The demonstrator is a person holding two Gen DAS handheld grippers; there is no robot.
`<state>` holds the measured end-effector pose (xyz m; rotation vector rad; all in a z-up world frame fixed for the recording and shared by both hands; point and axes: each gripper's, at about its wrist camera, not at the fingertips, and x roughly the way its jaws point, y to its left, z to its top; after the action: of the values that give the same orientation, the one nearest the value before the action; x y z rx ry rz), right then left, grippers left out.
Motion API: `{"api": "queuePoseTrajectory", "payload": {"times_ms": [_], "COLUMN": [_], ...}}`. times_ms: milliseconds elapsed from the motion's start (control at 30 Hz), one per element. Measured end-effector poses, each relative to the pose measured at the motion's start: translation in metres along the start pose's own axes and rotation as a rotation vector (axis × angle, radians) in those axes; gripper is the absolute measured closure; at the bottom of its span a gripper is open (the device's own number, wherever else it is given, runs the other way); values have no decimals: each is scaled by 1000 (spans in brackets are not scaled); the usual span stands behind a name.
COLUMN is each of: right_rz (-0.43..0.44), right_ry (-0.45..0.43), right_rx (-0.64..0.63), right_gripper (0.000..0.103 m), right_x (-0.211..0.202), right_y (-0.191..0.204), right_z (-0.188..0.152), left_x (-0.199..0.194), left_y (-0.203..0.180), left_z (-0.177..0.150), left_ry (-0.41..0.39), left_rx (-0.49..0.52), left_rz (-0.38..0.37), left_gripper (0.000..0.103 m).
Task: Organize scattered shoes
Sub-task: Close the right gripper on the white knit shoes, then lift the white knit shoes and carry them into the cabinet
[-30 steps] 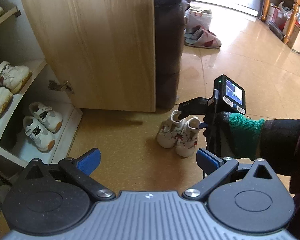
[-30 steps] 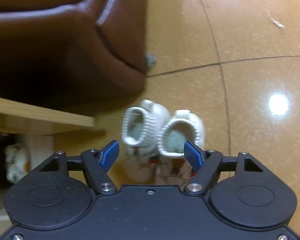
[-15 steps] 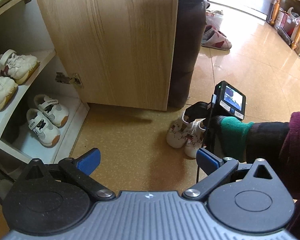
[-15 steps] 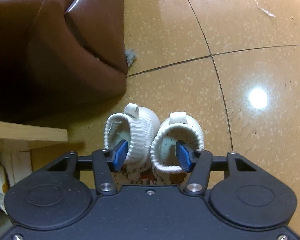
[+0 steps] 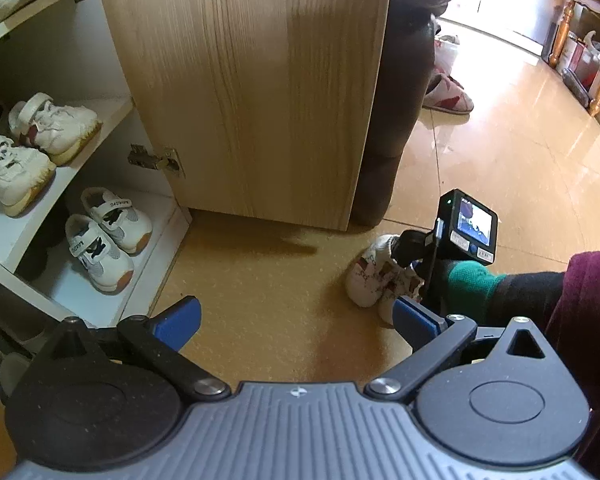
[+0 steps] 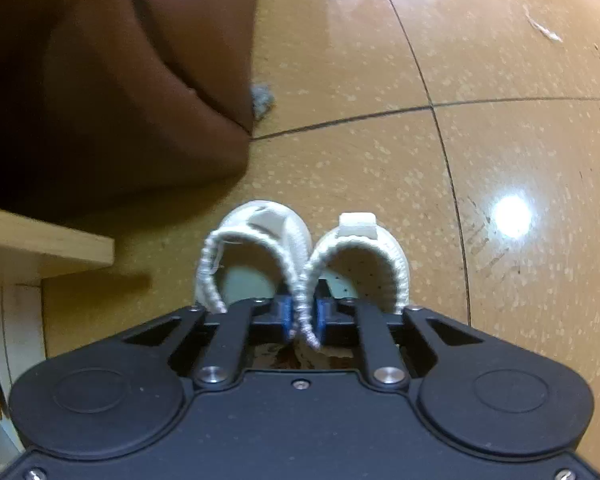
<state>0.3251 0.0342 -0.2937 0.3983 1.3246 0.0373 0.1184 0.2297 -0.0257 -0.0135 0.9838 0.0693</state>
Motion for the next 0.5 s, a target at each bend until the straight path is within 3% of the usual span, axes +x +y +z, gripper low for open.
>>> {"api": "queuePoseTrajectory", "payload": {"times_ms": [167,500], "right_rz": [23,97], "right_ry": [-5,-99], "right_rx": [-110,-514], "right_gripper": [95,95], "right_x": [-22,-115], "right_y": [12,39], "right_z": [-10,-34], "left_x": [-13,-35], "left_y": [-3,0], "left_z": [-2,-16], "left_ry": [-30,-72], "left_rx": [1,-19], "left_rz": [14,102], "left_gripper": [0,0]}}
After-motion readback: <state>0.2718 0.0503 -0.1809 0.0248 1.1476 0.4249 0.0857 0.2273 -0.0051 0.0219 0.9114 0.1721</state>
